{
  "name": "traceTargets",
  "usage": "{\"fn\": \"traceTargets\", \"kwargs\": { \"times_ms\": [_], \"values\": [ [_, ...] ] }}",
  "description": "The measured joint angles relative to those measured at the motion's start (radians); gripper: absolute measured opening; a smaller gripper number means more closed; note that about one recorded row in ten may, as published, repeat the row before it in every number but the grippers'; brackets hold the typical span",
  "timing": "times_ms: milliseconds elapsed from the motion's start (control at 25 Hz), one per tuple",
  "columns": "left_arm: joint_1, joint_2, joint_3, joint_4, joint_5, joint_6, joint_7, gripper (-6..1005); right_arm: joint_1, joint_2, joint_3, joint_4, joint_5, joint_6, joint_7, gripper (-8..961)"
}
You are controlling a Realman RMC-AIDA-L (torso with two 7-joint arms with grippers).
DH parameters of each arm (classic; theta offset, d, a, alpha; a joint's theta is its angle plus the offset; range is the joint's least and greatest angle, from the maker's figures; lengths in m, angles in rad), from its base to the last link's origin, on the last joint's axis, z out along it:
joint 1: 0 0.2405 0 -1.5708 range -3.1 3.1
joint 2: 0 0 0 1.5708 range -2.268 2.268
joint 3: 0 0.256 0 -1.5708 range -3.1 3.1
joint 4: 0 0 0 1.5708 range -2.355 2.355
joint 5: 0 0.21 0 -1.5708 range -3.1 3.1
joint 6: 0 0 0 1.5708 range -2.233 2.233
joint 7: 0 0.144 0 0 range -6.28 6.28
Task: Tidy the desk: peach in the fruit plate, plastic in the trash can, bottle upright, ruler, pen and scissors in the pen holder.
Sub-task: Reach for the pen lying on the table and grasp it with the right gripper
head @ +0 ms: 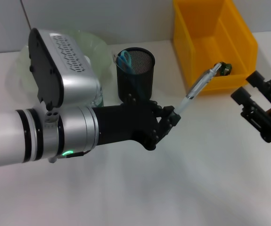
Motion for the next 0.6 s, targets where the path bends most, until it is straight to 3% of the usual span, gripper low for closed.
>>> {"fn": "traceTargets", "kwargs": {
  "times_ms": [80, 280, 600],
  "values": [
    [-0.029, 0.000, -0.007, -0.089, -0.101, -0.006, 0.085, 161, 0.016, 0.001, -0.020, 0.011, -0.002, 0.003, -0.001, 730],
    [-0.065, -0.005, -0.001, -0.152, -0.113, -0.011, 0.109, 165, 0.044, 0.002, -0.026, 0.031, -0.002, 0.025, -0.002, 730],
    [-0.075, -0.006, 0.007, -0.163, -0.117, -0.014, 0.114, 171, 0.067, 0.001, -0.027, 0.049, -0.002, 0.064, -0.002, 730]
  ]
}}
